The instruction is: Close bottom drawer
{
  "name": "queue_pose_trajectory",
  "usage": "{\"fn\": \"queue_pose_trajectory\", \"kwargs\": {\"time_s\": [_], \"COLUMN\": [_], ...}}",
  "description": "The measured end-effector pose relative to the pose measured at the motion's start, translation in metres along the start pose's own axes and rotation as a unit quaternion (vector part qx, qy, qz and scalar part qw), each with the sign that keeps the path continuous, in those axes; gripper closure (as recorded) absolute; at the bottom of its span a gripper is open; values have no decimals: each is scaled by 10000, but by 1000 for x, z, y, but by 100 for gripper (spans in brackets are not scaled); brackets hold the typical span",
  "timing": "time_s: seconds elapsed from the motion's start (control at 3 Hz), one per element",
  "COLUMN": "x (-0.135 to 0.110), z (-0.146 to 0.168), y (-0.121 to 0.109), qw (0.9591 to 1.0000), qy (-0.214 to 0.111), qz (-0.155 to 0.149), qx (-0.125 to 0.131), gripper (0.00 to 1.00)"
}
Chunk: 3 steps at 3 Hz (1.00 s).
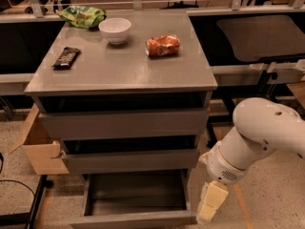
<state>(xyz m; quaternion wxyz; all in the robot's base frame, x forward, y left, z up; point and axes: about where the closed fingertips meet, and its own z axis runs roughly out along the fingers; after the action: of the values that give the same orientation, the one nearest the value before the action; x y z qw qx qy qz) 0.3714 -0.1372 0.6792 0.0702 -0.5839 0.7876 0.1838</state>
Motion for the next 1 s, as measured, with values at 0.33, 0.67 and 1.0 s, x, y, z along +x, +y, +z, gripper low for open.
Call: {"fn": "queue_pose_trajectory", "kwargs": {"time_s": [0.33, 0.67, 1.0], "x": [6, 15, 28], "z": [11, 49, 108], "y": [-1, -7, -16], "qw": [10000, 9995, 9976], "qy": [-40, -32, -76], "qz": [59, 174, 346], "qx": [-62, -266, -590], "gripper": [0, 0, 0]}}
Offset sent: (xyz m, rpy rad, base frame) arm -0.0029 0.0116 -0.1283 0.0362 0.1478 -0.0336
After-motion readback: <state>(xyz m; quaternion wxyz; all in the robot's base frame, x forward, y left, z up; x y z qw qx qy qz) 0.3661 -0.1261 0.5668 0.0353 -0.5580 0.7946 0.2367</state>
